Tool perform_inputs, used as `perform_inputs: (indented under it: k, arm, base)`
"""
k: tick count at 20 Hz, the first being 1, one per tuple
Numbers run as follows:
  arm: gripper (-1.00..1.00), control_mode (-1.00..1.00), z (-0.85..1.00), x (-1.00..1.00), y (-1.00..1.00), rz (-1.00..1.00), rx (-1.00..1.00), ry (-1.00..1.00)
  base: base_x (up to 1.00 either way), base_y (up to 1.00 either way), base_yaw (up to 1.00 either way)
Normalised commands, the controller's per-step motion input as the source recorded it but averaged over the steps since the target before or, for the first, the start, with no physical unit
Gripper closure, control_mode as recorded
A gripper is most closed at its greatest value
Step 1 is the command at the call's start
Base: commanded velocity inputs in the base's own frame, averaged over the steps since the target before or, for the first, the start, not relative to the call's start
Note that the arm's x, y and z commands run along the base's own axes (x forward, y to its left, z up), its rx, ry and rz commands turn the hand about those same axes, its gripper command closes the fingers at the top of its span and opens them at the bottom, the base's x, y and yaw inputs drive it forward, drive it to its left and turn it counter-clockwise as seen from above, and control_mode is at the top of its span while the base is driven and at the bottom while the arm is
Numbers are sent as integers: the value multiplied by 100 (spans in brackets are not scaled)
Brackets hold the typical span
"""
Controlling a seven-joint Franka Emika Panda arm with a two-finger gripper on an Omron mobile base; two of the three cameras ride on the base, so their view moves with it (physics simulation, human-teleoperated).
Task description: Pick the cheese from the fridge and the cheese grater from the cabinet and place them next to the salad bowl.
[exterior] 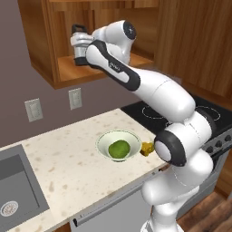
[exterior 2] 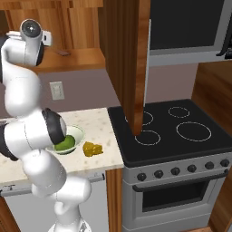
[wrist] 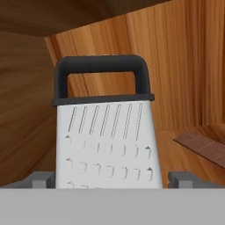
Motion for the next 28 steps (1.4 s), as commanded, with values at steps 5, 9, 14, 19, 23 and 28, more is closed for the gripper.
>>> perform_inputs:
  k: [5, 9, 14, 19, 23, 28]
  arm:
    - [100, -100, 29, -71, -27, 0, 8, 0]
    - [100, -100, 0, -98, -44, 0, 2, 0]
    - [100, -100, -23, -100, -52, 0, 0, -2]
    - [100, -100, -37, -100, -26, 0, -1, -22]
    - [100, -100, -62, -100, 0, -6, -2, -19]
    - [100, -100, -72, -100, 1, -17, -3, -8]
  base:
    - [0, 0, 0]
    - [0, 0, 0]
    - [0, 0, 0]
    - [0, 0, 0]
    - [0, 0, 0]
    - [0, 0, 0]
